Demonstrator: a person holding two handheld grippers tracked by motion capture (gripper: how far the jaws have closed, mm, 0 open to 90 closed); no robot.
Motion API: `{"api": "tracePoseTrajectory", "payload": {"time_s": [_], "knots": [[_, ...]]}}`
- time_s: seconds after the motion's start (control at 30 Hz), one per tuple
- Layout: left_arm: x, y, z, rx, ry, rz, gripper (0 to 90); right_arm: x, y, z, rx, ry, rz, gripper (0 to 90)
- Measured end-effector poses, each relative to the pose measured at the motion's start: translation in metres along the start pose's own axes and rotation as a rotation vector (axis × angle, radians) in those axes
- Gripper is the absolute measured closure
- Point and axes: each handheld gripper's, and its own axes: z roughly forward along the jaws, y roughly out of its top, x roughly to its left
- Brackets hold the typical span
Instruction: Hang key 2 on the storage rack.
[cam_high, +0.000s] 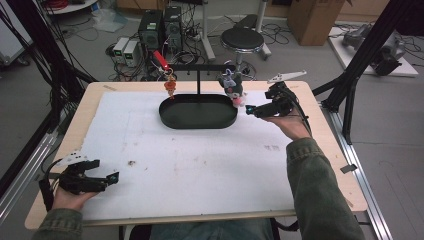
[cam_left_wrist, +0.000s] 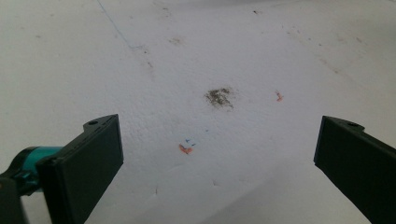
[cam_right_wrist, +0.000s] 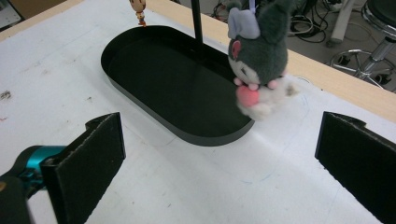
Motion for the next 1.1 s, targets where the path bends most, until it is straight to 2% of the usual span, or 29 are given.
{"api": "tracePoseTrajectory", "payload": {"time_s": [0.33,0.77,0.97,1.1], "knots": [[-0.001,-0.001,0.000,0.001,0.001,0.000,1.7,0.000,-0.019,-0.010,0.002,-0.012,0.018,0.8],[-0.002,-0.003,0.001,0.011,-0.002,0.001,1.7,0.002,-0.051,-0.020,-0.041,-0.028,0.029,0.8],[-0.003,-0.003,0.003,0.019,-0.002,0.006,1.7,0.003,-0.066,-0.018,-0.057,-0.039,0.031,0.8],[-0.003,-0.004,0.002,0.021,-0.001,0.011,1.7,0.003,-0.078,-0.016,-0.071,-0.025,0.058,0.8]]}}
